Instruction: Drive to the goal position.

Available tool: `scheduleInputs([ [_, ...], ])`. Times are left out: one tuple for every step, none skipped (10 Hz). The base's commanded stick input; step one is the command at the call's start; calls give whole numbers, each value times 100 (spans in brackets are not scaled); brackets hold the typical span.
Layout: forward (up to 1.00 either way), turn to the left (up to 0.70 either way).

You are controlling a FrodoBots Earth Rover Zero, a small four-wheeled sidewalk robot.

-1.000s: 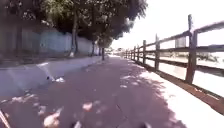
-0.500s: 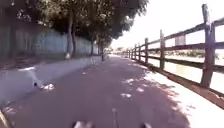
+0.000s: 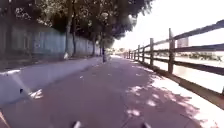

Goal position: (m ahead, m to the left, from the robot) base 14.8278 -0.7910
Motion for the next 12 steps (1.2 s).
scheduleInputs([
  [85, 0],
  [85, 0],
  [85, 0],
  [85, 0],
  [85, 0],
  [85, 0],
  [85, 0],
  [85, 0],
  [85, 0],
  [85, -7],
  [85, -34],
  [85, -34],
])
